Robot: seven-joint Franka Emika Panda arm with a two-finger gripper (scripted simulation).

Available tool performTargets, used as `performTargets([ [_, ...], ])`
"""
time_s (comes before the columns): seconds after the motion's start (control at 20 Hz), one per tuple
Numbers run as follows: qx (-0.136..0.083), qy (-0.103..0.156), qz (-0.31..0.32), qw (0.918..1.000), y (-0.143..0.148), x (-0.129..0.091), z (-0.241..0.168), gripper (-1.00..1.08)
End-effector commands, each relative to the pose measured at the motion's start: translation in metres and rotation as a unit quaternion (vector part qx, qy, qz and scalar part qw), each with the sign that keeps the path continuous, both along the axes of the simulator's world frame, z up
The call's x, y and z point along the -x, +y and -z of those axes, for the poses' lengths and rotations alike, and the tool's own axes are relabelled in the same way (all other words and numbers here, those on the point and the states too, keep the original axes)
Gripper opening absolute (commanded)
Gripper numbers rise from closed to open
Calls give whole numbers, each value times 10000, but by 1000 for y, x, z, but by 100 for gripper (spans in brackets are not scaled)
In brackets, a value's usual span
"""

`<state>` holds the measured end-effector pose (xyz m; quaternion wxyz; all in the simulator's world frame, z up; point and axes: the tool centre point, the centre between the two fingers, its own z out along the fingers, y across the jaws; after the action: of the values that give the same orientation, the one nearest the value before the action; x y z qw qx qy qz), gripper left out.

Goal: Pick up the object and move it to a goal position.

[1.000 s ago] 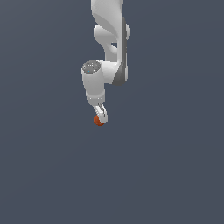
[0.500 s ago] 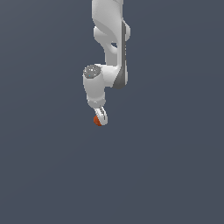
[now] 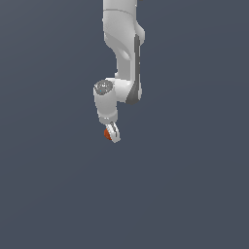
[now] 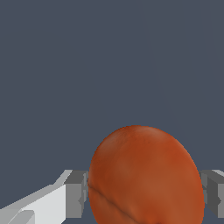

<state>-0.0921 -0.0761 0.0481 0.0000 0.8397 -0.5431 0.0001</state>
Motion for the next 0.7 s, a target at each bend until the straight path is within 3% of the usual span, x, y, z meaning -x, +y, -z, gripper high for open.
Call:
performTargets([
  [0.0, 0, 2, 2, 10000, 0, 0, 1, -100],
  [0.65, -2, -11, 0, 10000, -1, -2, -4, -100],
])
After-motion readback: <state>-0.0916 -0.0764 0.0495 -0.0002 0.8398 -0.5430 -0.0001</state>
